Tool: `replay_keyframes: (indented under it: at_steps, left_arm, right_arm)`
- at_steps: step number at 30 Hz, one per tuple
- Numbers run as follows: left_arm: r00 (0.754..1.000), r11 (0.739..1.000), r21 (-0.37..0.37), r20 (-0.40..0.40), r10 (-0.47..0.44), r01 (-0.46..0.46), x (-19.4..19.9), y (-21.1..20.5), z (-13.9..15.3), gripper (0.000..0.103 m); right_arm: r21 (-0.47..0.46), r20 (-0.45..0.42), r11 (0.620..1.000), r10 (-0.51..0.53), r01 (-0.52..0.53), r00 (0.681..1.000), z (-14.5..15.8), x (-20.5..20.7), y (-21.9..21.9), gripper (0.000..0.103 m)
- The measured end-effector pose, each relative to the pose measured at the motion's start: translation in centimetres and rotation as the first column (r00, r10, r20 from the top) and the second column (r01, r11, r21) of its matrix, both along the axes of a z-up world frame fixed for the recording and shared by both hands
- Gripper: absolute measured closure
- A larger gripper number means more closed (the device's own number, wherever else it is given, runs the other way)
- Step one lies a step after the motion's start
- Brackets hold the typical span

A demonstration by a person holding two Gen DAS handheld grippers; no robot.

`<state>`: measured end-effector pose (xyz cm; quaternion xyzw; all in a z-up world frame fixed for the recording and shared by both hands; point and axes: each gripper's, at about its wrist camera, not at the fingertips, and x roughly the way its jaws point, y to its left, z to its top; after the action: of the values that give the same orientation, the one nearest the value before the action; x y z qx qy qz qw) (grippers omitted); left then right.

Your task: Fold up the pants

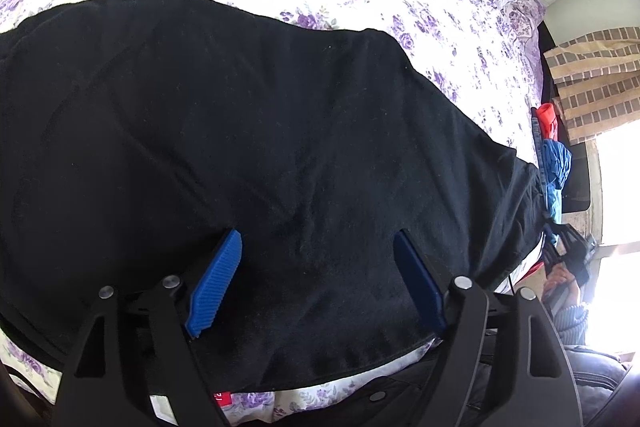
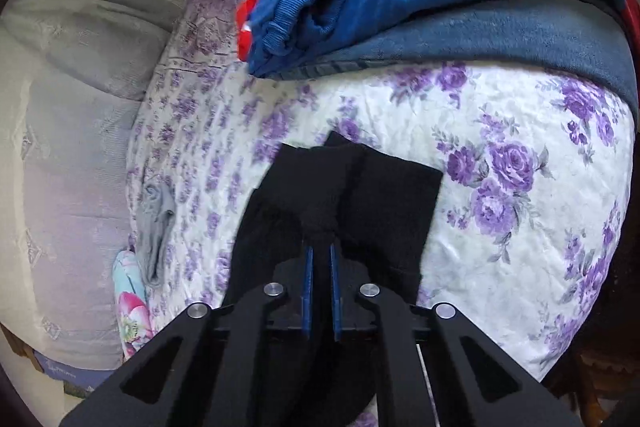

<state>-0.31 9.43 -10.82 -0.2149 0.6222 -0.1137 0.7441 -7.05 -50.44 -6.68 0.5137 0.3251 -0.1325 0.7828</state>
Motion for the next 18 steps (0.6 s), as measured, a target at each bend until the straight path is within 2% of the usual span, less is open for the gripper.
replay_keyframes:
  at_steps: [2, 4, 6, 10, 12, 16, 18]
  left_arm:
    - [1.000, 1.000, -0.001, -0.002, 0.003, -0.003, 0.0, 0.0, 0.0, 0.026]
    - [1.000, 1.000, 0.000, -0.006, 0.001, -0.001, 0.1, 0.0, -0.1, 0.025]
    - [1.000, 1.000, -0.001, -0.007, -0.003, 0.003, 0.1, -0.1, -0.1, 0.024]
    - [1.000, 1.000, -0.010, -0.011, -0.002, 0.002, 0.3, -0.1, -0.2, 0.022]
    - [1.000, 1.000, -0.005, -0.012, -0.010, 0.010, 0.3, -0.2, -0.1, 0.022]
    - [1.000, 1.000, 0.010, 0.008, -0.007, 0.007, -0.1, -0.2, 0.5, 0.022]
    - [1.000, 1.000, 0.016, 0.017, 0.003, -0.003, -0.4, 0.0, 0.6, 0.022]
  right_arm:
    - [-0.033, 0.040, 0.999, 0.000, 0.001, 0.999, 2.4, -1.2, 0.0, 0.097]
    - [-0.021, 0.056, 0.999, -0.032, 0.033, 0.998, 3.1, -2.8, -0.6, 0.097]
    - [-0.006, 0.014, 0.999, -0.053, 0.054, 0.998, 1.9, -4.2, -1.1, 0.097]
    - [0.119, -0.076, 0.988, -0.093, 0.102, 0.993, -3.5, -4.8, -2.5, 0.096]
    - [0.129, -0.065, 0.983, -0.122, 0.130, 0.990, -3.4, -5.4, -2.9, 0.096]
    - [0.052, -0.078, 0.991, -0.121, 0.125, 0.990, -1.1, -4.8, -2.3, 0.095]
    - [0.002, -0.135, 0.986, -0.163, 0.165, 0.977, -0.5, -4.1, -2.7, 0.077]
